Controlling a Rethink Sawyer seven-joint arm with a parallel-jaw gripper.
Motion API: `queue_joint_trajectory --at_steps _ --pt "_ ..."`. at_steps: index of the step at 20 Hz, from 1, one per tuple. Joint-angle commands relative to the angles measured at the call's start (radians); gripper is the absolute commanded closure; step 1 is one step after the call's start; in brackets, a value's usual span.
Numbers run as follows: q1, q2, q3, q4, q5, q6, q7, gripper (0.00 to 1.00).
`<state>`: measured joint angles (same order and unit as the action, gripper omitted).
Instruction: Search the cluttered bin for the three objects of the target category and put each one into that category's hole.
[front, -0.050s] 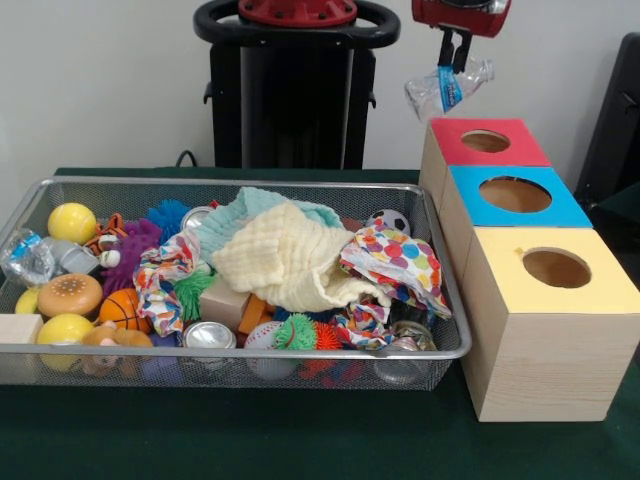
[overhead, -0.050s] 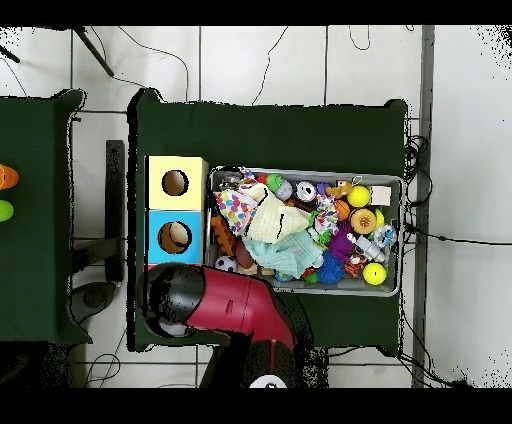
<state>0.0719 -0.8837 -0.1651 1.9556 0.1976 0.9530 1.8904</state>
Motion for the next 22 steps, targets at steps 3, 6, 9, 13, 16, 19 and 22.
queue_joint_trajectory --at_steps 3,6,9,13,16,19,22 --pt "-0.032 0.029 0.054 -0.052 0.044 0.075 0.189 1.00" --pt "-0.024 0.067 0.062 -0.083 0.057 0.043 0.216 1.00" --pt "-0.011 0.089 0.066 -0.113 0.079 0.051 0.255 1.00" --pt "0.008 0.118 0.063 -0.145 0.101 0.042 0.289 1.00" --pt "0.032 0.122 0.055 -0.141 0.120 0.024 0.305 1.00" --pt "0.054 0.123 0.046 -0.143 0.137 0.027 0.322 1.00" --pt "0.066 0.128 0.040 -0.145 0.152 0.022 0.326 1.00"
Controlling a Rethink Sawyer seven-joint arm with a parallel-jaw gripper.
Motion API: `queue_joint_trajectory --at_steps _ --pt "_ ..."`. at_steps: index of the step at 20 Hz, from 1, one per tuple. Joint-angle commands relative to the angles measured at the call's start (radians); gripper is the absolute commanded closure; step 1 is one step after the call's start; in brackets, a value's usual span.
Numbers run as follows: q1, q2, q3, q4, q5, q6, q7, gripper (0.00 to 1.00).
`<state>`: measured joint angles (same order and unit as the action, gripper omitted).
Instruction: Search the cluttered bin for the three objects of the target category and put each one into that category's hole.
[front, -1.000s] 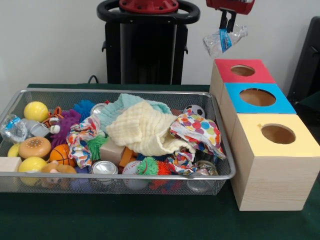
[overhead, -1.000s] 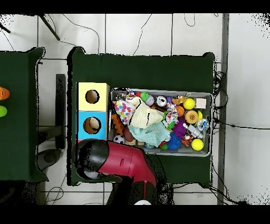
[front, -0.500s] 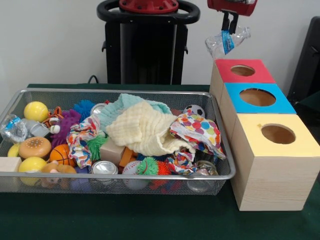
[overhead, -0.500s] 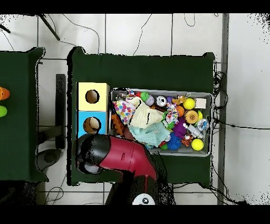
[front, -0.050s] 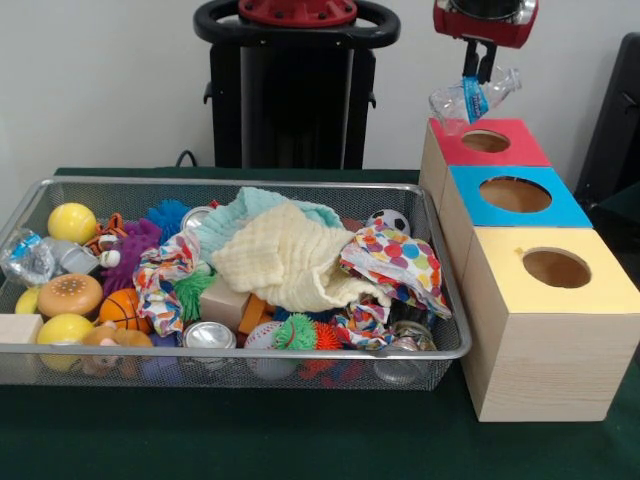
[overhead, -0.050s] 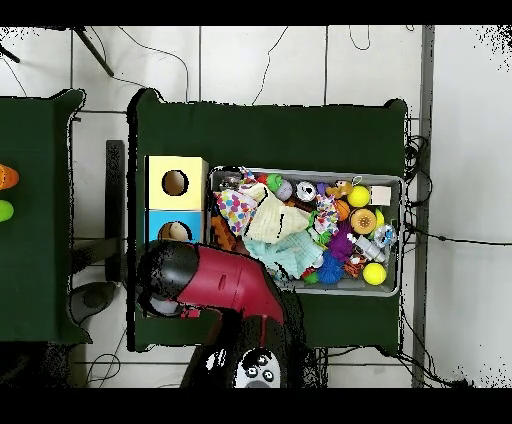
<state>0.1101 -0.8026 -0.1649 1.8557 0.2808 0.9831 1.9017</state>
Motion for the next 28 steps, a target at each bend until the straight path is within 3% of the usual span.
queue_joint_trajectory --at_steps 1,5,23,28 --pt "0.033 0.049 0.038 -0.044 0.072 -0.013 0.317 1.00" --pt "0.057 0.060 0.028 -0.037 0.080 -0.054 0.329 1.00" --pt "0.018 0.106 0.034 -0.022 0.075 -0.165 0.256 1.00" --pt "0.015 0.124 0.026 -0.058 0.059 -0.139 0.257 1.00"
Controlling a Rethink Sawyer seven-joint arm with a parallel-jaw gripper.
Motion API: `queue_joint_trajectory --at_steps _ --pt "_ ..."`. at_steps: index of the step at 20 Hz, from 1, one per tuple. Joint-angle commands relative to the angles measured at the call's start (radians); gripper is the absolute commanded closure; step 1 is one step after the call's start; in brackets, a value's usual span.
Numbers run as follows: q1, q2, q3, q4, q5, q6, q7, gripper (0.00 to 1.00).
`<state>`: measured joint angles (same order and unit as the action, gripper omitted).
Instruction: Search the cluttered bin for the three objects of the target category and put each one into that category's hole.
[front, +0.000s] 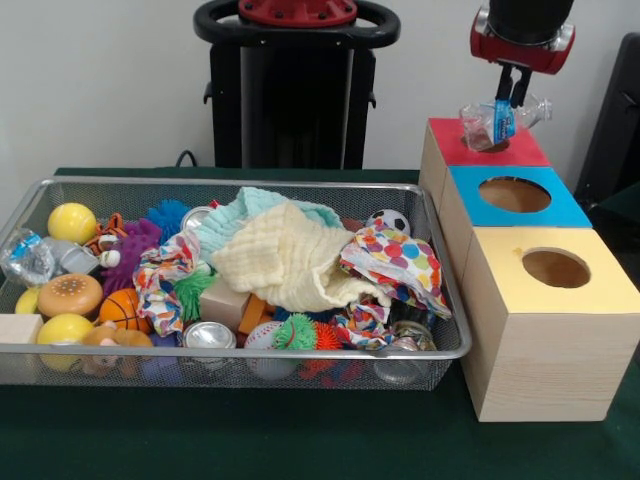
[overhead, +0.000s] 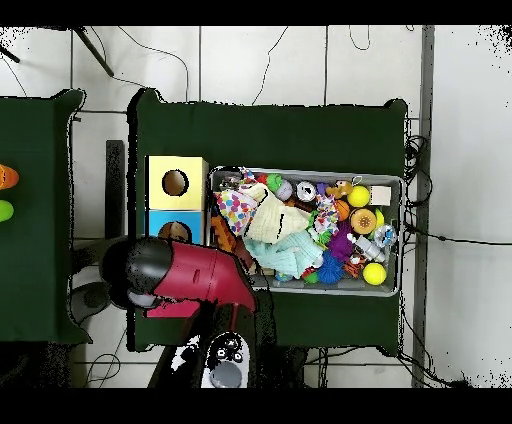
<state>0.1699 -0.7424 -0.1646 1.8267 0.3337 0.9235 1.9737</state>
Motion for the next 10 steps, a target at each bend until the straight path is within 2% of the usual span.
queue_joint_trajectory --at_steps 1,8,10 --pt "-0.047 0.069 0.025 -0.039 0.004 -0.071 0.184 1.00" --pt "-0.060 0.088 0.036 -0.106 0.010 0.016 0.200 1.00" --pt "-0.065 0.079 0.042 -0.104 0.020 0.033 0.201 1.00"
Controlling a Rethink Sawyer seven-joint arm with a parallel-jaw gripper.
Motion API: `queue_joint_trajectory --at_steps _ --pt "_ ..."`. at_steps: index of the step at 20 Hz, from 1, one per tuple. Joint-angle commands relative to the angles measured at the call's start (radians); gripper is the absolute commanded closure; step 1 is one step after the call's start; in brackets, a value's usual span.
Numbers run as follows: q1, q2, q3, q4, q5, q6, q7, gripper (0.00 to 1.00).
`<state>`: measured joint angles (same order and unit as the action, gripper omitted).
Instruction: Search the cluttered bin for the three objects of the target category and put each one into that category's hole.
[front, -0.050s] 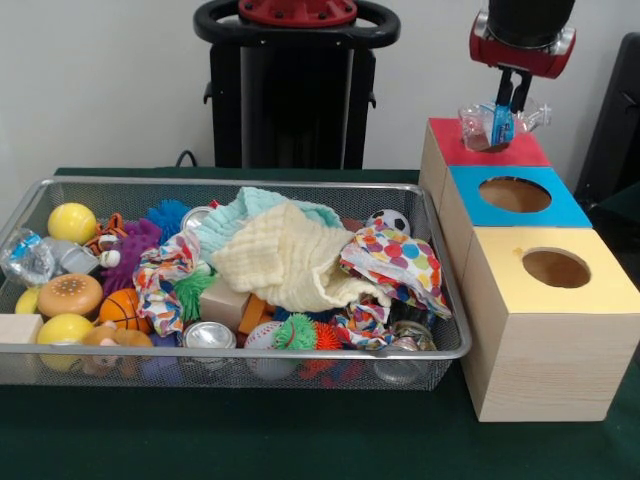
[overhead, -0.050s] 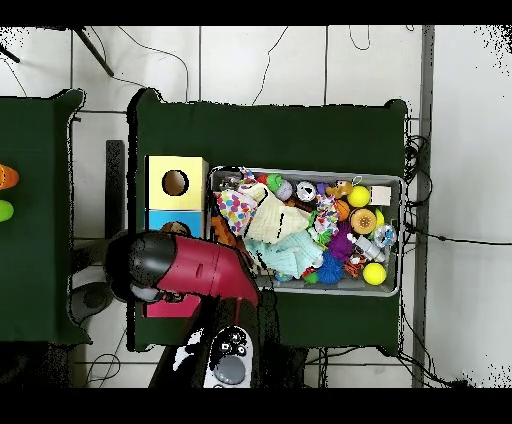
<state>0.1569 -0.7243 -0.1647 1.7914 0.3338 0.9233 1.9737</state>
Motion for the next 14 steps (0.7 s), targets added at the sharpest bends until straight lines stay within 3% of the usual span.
queue_joint_trajectory --at_steps 1,14 --pt "-0.054 0.055 0.045 -0.066 0.026 0.042 0.201 1.00" --pt "-0.084 0.013 0.071 -0.084 0.054 0.157 0.206 1.00"
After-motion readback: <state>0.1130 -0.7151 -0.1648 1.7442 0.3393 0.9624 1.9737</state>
